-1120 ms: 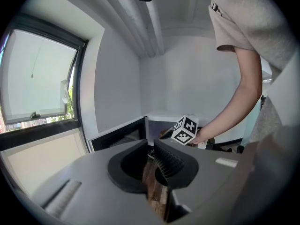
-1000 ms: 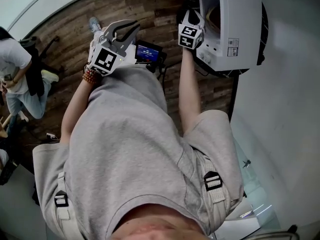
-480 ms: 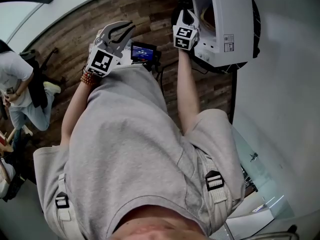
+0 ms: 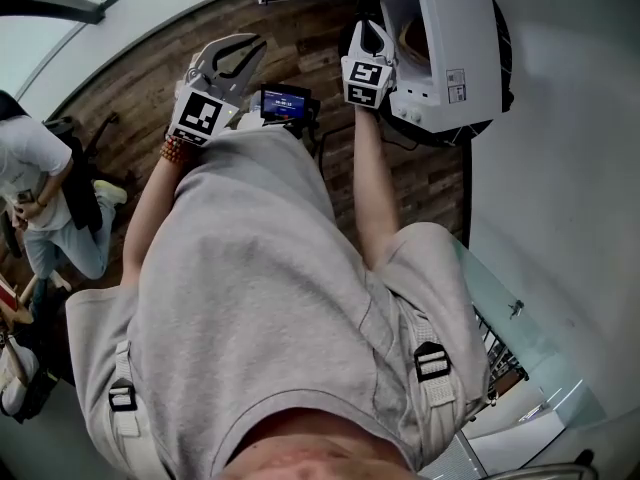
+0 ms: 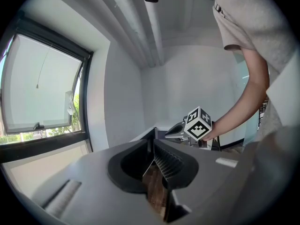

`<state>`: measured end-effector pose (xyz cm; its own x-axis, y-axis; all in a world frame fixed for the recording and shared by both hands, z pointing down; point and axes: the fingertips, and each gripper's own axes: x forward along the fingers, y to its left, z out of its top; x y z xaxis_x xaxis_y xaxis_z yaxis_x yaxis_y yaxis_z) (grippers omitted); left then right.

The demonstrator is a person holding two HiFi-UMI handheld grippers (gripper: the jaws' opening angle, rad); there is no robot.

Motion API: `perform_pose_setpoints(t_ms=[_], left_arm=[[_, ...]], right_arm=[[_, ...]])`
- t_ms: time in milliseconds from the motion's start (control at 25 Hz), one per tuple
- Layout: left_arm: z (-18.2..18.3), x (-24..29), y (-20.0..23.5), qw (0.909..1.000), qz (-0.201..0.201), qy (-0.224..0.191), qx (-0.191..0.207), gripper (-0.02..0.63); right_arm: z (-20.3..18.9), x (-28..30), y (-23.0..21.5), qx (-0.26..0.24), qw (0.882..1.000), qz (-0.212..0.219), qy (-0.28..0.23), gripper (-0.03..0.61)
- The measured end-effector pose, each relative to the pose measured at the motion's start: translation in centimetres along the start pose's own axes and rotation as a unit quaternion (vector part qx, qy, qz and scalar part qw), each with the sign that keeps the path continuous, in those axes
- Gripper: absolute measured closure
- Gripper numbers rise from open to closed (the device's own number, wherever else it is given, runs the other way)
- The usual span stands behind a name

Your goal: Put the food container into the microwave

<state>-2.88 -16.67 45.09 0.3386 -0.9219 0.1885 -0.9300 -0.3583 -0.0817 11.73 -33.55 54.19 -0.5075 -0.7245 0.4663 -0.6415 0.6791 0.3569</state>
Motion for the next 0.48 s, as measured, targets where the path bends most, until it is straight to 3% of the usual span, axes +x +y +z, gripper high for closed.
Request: perform_pose_setpoints(t_ms=[480], left_arm=[[1.4,-0.2,2.8,0.9994,0.005,-0.033,0.005,0.571]], right_arm=[[6.7,0.0,3.0,-0.034,0.997,0.027,-0.060,0.565]])
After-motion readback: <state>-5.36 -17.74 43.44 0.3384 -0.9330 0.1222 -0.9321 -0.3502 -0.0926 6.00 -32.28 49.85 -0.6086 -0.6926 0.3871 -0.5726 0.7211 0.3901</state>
